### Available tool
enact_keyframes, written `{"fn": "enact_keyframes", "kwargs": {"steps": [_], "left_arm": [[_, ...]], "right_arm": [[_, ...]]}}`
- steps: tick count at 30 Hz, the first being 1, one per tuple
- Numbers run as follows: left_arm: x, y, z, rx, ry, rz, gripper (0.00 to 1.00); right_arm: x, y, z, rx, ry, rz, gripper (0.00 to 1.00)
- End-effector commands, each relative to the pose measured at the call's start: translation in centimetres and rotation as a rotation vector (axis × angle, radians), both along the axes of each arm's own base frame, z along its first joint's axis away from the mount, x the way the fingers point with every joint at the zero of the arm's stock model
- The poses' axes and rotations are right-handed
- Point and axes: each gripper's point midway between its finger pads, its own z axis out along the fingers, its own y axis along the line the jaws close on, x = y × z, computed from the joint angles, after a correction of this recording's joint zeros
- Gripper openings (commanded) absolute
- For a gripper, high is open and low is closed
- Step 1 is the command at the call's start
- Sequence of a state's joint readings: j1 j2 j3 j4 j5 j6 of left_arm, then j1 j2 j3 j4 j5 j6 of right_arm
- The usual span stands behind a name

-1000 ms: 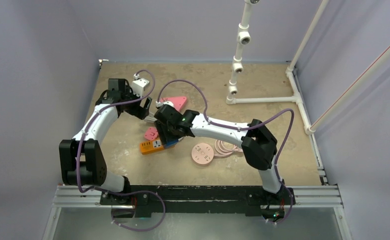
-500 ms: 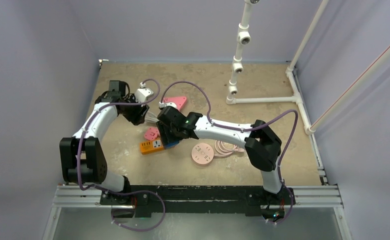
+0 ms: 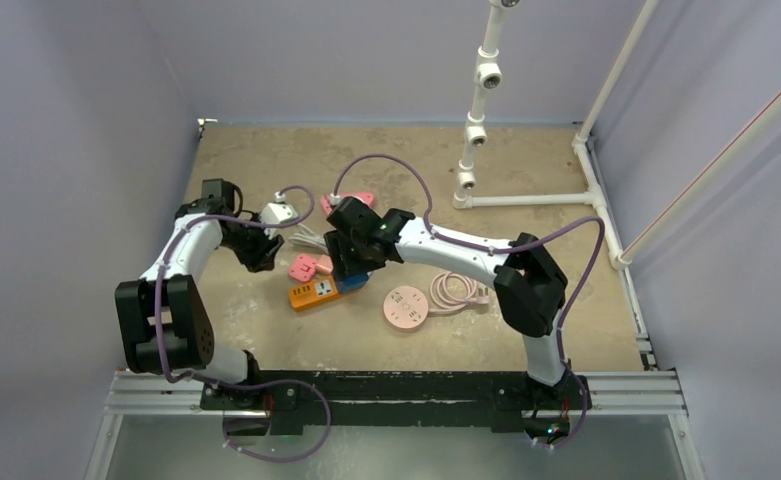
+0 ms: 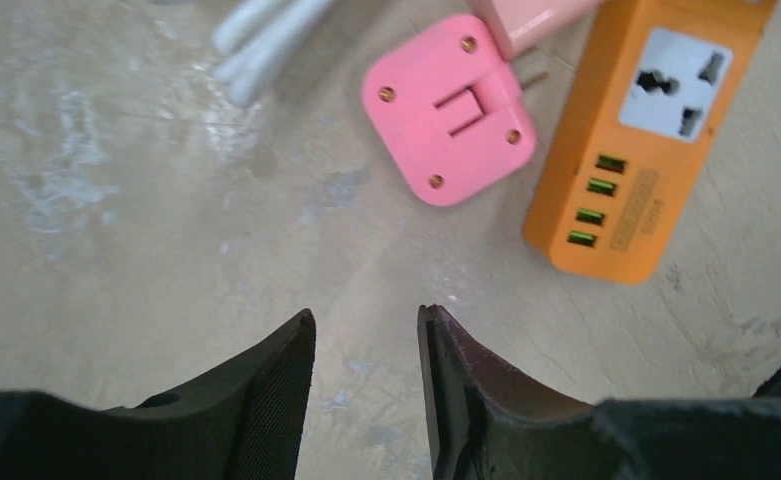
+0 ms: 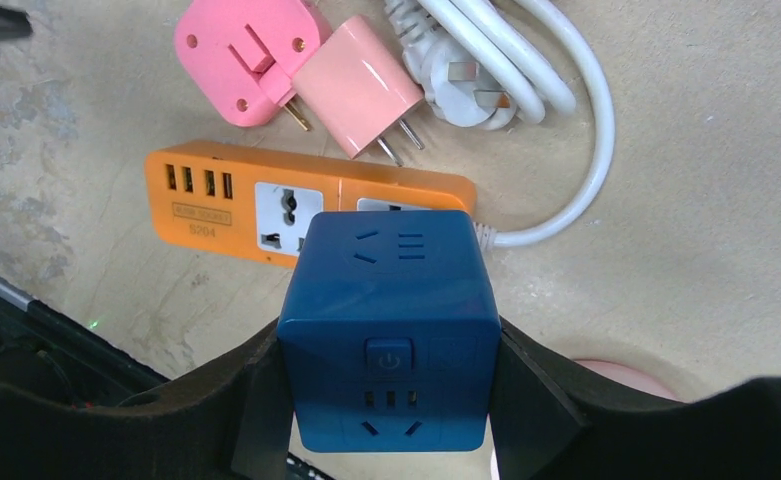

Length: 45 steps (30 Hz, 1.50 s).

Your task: Insert the plug

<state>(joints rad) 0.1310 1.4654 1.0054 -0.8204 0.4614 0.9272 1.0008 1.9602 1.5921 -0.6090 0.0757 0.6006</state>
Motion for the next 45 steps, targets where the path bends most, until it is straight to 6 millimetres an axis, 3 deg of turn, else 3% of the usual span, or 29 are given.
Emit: {"fn": "enact_keyframes", "kwargs": {"steps": [1, 9, 22, 35, 45], "left_arm": [[-2.2, -1.3, -0.2, -0.048, -0.014, -0.173, 0.41], [-3.1, -2.1, -1.2, -0.086, -0.019, -0.217, 0.4], [-1.5, -2.2, -0.5, -0.106, -0.056, -0.158, 0.38], [-1.6, -2.6, -0.3, -0.126, -0.059, -0.165, 0.38], [-2.6, -2.7, -1.2, -0.112, -0.043, -0.206, 0.35]], "right_arm": [[0.8, 1.6, 4.0, 0.083, -0.033, 0.031, 0.0], [0.9, 2.5, 4.8, 0.11, -0.035, 0.065, 0.0], [-0.3, 0.0, 1.0, 0.012, 0.006, 0.057, 0.0], [-0.2, 1.1, 2.2, 0.05, 0.006, 0.063, 0.0], [-0.1, 1.4, 1.5, 0.042, 0.009, 0.023, 0.0]]}}
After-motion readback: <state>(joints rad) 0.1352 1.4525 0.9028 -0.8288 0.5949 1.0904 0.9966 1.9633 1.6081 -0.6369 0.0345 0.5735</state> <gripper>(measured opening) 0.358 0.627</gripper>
